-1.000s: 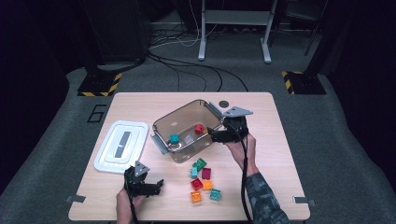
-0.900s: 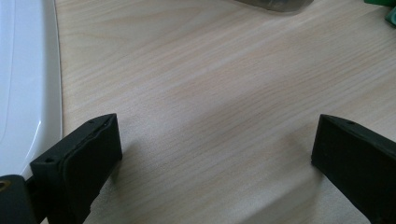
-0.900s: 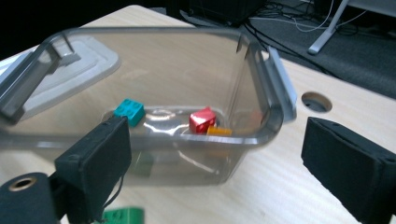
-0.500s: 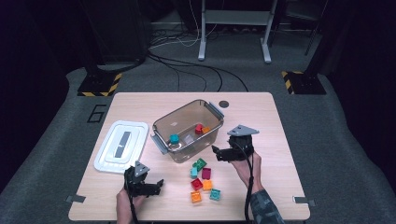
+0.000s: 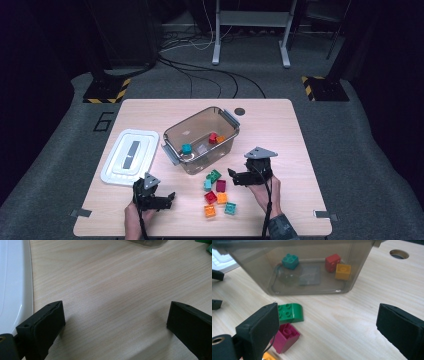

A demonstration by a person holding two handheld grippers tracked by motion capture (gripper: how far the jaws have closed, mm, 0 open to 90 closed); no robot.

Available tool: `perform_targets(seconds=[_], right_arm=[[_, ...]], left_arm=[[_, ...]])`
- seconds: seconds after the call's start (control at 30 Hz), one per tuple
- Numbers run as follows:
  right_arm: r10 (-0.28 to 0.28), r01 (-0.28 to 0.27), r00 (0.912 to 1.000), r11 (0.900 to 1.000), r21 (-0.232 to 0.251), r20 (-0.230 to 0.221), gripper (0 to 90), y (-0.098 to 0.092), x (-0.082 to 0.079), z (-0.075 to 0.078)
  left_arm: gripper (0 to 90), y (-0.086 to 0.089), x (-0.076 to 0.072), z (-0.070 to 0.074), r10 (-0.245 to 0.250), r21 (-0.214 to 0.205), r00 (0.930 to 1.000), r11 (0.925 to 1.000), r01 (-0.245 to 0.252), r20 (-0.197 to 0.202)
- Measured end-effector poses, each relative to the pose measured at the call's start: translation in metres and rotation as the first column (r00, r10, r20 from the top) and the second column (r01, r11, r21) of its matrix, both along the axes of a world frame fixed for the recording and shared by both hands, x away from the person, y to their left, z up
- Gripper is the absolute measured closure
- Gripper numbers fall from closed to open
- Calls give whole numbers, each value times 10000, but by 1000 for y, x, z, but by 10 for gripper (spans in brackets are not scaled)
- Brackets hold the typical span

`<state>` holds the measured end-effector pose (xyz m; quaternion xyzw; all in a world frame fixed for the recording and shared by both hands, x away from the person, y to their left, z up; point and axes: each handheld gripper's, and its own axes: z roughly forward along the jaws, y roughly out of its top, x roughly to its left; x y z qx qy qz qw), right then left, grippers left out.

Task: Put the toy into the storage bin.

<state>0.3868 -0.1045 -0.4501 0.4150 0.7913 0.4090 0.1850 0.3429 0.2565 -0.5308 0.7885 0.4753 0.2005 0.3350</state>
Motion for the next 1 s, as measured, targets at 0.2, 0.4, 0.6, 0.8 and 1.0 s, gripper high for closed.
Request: perform_targets(seconds=[0.2,0.4,0.6,0.8,1.0], right_arm=[[120,-121,9997,9999,-66,-206,37,1,-10,-10],[215,-221,9986,9997,-128,-485,41,5,-16,-20],[494,-523,9965,9978,-413,-679,53,20,-12,-29],[552,-626,9942,9949,-788,-928,79,41,-5,-37],[339,-449,9929,9944,-955,-1138,119,58,-2,-45]], left_arm=[[13,0,0,0,2,-2,10000,10000,-2,2],[12,0,0,0,3,-4,10000,10000,-3,0],[12,0,0,0,2,-2,10000,10000,-2,-2],[12,0,0,0,13,3,10000,10000,-13,3],[12,0,0,0,0,6,10000,10000,0,3]])
